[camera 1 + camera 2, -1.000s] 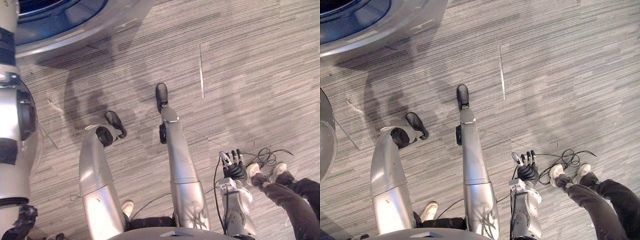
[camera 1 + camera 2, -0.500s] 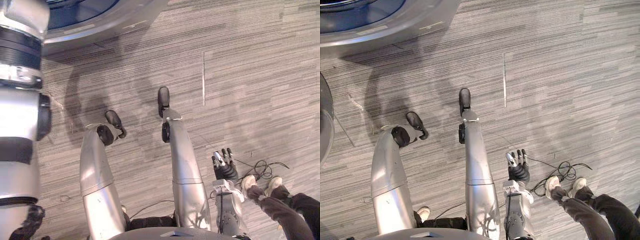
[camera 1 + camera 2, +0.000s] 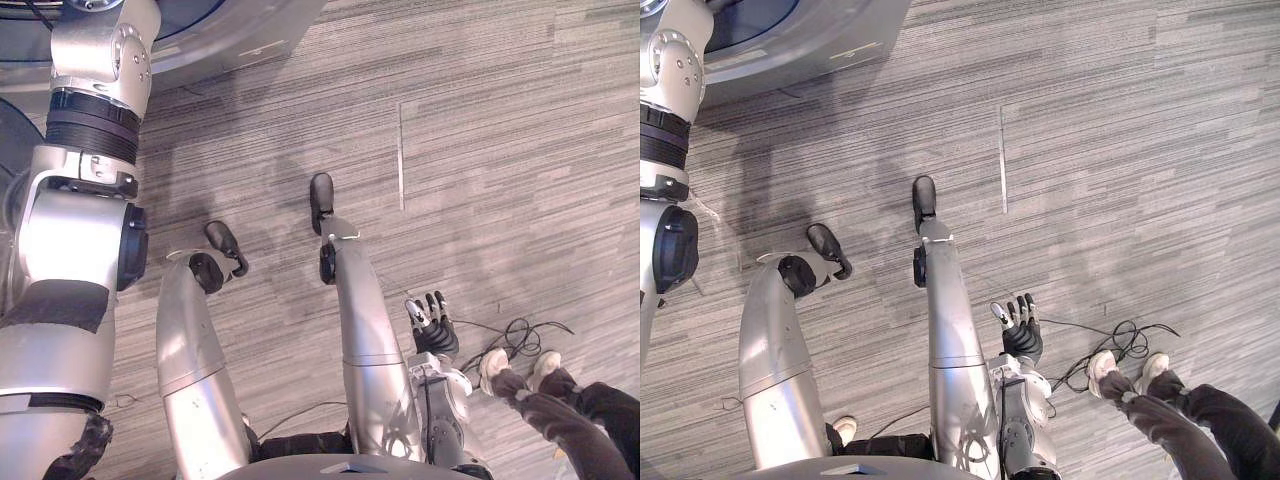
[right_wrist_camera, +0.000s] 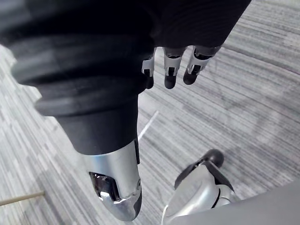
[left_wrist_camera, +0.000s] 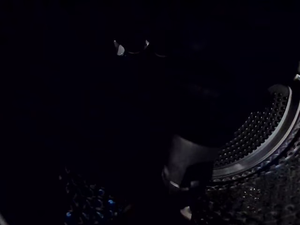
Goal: Pick up the laundry basket with both hands and put the clothes into the washing machine.
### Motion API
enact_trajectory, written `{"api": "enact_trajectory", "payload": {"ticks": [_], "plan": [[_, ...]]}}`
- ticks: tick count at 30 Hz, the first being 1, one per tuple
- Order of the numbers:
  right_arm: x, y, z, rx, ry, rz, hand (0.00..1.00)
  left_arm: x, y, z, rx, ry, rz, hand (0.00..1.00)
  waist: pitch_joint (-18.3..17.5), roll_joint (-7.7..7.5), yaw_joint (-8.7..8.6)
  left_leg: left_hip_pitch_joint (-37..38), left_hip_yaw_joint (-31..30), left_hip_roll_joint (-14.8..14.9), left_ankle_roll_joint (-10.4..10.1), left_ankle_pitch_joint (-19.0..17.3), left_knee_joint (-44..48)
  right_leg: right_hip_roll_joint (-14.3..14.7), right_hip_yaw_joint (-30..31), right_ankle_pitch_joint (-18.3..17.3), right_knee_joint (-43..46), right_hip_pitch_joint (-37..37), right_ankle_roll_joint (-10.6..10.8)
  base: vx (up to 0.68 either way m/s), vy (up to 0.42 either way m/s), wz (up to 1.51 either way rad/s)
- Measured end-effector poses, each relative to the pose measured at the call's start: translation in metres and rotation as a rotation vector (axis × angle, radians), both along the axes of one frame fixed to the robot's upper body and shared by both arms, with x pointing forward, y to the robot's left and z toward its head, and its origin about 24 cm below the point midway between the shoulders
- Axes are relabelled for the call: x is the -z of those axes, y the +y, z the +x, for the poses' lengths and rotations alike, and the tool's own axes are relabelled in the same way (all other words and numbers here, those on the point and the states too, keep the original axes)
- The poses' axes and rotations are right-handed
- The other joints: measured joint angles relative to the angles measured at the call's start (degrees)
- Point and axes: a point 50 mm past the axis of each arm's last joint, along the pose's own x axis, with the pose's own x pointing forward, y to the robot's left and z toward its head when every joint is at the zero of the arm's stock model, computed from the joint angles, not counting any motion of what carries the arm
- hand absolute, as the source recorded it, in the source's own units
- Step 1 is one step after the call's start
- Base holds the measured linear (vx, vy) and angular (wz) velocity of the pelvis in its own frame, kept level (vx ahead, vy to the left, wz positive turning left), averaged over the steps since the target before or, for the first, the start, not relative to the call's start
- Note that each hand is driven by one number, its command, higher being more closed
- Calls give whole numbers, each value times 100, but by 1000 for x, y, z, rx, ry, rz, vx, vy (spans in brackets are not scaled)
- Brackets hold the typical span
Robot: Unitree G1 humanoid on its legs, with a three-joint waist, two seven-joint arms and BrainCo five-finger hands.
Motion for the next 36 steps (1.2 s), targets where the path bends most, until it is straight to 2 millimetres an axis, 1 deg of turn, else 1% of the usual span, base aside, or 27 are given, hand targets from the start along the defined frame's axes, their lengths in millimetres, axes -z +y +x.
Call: {"api": "enact_trajectory", "payload": {"ticks": [2, 4, 6, 7, 8, 9, 10, 11, 12, 14, 15, 16, 17, 19, 21, 23, 24, 27, 28, 29, 30, 31, 32, 33, 34, 35, 36], "plan": [[0, 0, 0, -3, 0, -9, 0, 4, 0, 2, 2, 10, 9, 0, 0, 0, -32, 20, -17, -59, -8, 41, -36, -45, -3, -16, 42, 4, 9, -49, 6, 18], [-1, 0, 0, -7, 0, -20, 0, 9, -1, 4, -22, 25, 41, 0, 0, 0, -21, 44, -25, -67, -21, 56, -37, -48, -2, -30, 78, 19, 4, -60, 1, 12], [-1, 0, 0, -9, 0, -22, 0, 21, -4, 6, -121, 49, 171, 0, 0, 0, -26, 129, -45, -84, -37, 67, -48, -59, -6, -69, 129, 92, -10, -52, -1, 12], [0, 0, 0, -10, 1, -21, 0, 32, -8, 7, -137, 59, 216, 0, 0, 1, -29, 186, -71, -116, -58, 87, -90, -85, -24, -104, 154, 139, -38, -50, -5, 17], [0, 0, 0, -10, 1, -21, 0, 37, -11, 8, -127, 61, 220, 0, -1, 2, -31, 207, -81, -140, -64, 111, -121, -108, -37, -116, 165, 158, -40, -60, -21, 26], [-1, 0, 0, -10, -1, -22, 0, 53, -15, 9, -113, 77, 233, 0, -1, 2, -10, 240, -130, -158, -94, 146, -159, -128, -79, -151, 187, 204, -68, -50, -26, 21], [-1, 0, 0, -10, -1, -22, 0, 63, -15, 9, -128, 89, 253, 0, -1, 2, 1, 261, -145, -160, -108, 155, -171, -134, -89, -172, 207, 221, -83, -57, -39, 23], [0, 0, 0, -7, 0, -23, 0, 89, -14, 13, -179, 139, 314, 0, 0, 2, 32, 345, -151, -187, -143, 181, -231, -149, -114, -228, 241, 266, -141, -34, -33, 16], [-1, 0, 0, -7, -1, -23, 0, 104, -13, 15, -200, 176, 347, 0, -1, 2, 51, 399, -150, -194, -162, 193, -269, -154, -120, -243, 243, 296, -141, -40, -45, 17], [0, 0, 0, -9, 0, -25, 0, 162, -10, 23, -284, 365, 493, 0, -1, 2, 113, 586, -168, -234, -260, 282, -454, -172, -147, -277, 183, 435, -199, -38, -49, 17], [1, 0, 0, -9, 3, -25, 0, 175, -11, 24, -294, 414, 536, 0, -1, 2, 113, 616, -185, -250, -283, 310, -504, -179, -164, -280, 169, 464, -206, -43, -54, 19], [3, 0, 0, -11, 11, -25, 0, 196, -12, 27, -307, 501, 612, 0, -1, 1, 119, 659, -231, -258, -332, 366, -594, -178, -220, -279, 92, 529, -243, -53, -54, 15], [4, -1, 1, -13, 17, -27, 0, 210, -16, 31, -300, 579, 700, 0, -2, -1, 117, 688, -251, -265, -356, 435, -724, -177, -267, -269, -29, 581, -260, -56, -51, 11], [4, -1, 6, -27, 19, -36, 0, 222, -20, 32, -278, 632, 760, 0, -2, -1, 99, 722, -269, -267, -386, 549, -915, -175, -343, -168, -264, 660, -333, -57, -34, 4], [3, -1, 8, -33, 15, -40, 0, 234, -21, 30, -239, 674, 730, 0, -2, -1, 89, 809, -270, -273, -413, 645, -1091, -165, -373, -74, -449, 767, -363, -24, -11, 0], [3, 1, 9, -41, 13, -38, 0, 258, -17, 26, -200, 746, 657, 0, -2, -1, 98, 1042, -271, -297, -464, 764, -1353, -156, -412, 19, -660, 1010, -436, -6, -18, 7], [3, 1, 9, -42, 15, -37, 0, 264, -15, 25, -189, 764, 631, 0, -2, -1, 110, 1130, -272, -302, -477, 770, -1425, -157, -425, 26, -765, 1103, -437, 3, -16, 7], [6, 4, 10, -45, 31, -32, 0, 316, -8, 8, -136, 898, 536, 0, -10, 4, 150, 1773, -259, -374, -551, 1000, -2084, -149, -513, 241, -1478, 1840, -414, 27, -15, 11], [7, 4, 10, -45, 36, -32, 0, 325, -8, 4, -124, 920, 515, 0, -11, 7, 173, 1911, -249, -400, -548, 1047, -2203, -154, -517, 271, -1590, 1977, -420, 67, -17, 22], [7, 3, 10, -38, 42, -29, 0, 347, -12, -6, -86, 967, 478, 0, -24, 15, 229, 2210, -223, -492, -571, 1145, -2458, -213, -518, 297, -1707, 2228, -452, 78, -18, 29], [9, 3, 12, -28, 50, -17, 0, 376, -17, -22, -37, 1033, 419, 0, -38, 23, 291, 2659, -143, -589, -578, 1221, -2761, -279, -512, 281, -1796, 2572, -451, 98, -26, 27], [10, 4, 12, -29, 55, -16, 0, 382, -18, -26, -29, 1048, 408, 0, -52, 31, 312, 2743, -134, -598, -588, 1232, -2806, -282, -512, 280, -1825, 2642, -451, 98, -24, 16], [13, 4, 14, -31, 70, -14, 0, 405, -22, -42, 1, 1107, 364, 0, -90, 75, 396, 3088, -109, -648, -616, 1271, -2990, -300, -510, 264, -1918, 2938, -457, 115, -22, 10], [19, 3, 12, -21, 99, -10, 0, 434, -26, -63, 29, 1193, 314, 0, -157, 151, 448, 3509, -86, -725, -634, 1307, -3215, -344, -516, 199, -1962, 3289, -474, 120, -20, 13], [26, 2, 10, -17, 134, -12, 0, 449, -26, -76, 40, 1245, 292, 0, -235, 190, 458, 3721, -74, -756, -647, 1318, -3320, -358, -514, 165, -1979, 3451, -466, 113, -26, 12], [43, 2, 2, -17, 223, -15, 0, 482, -27, -107, 70, 1372, 246, 0, -660, 244, 480, 3903, -29, -771, -654, 1321, -3476, -362, -512, 115, -2030, 3578, -461, 92, -25, 0], [53, 2, -4, -21, 278, -16, 0, 496, -25, -124, 78, 1436, 220, 0, -874, 265, 504, 4016, 13, -780, -665, 1328, -3573, -365, -503, 95, -2068, 3652, -464, 159, -34, -8]]}}
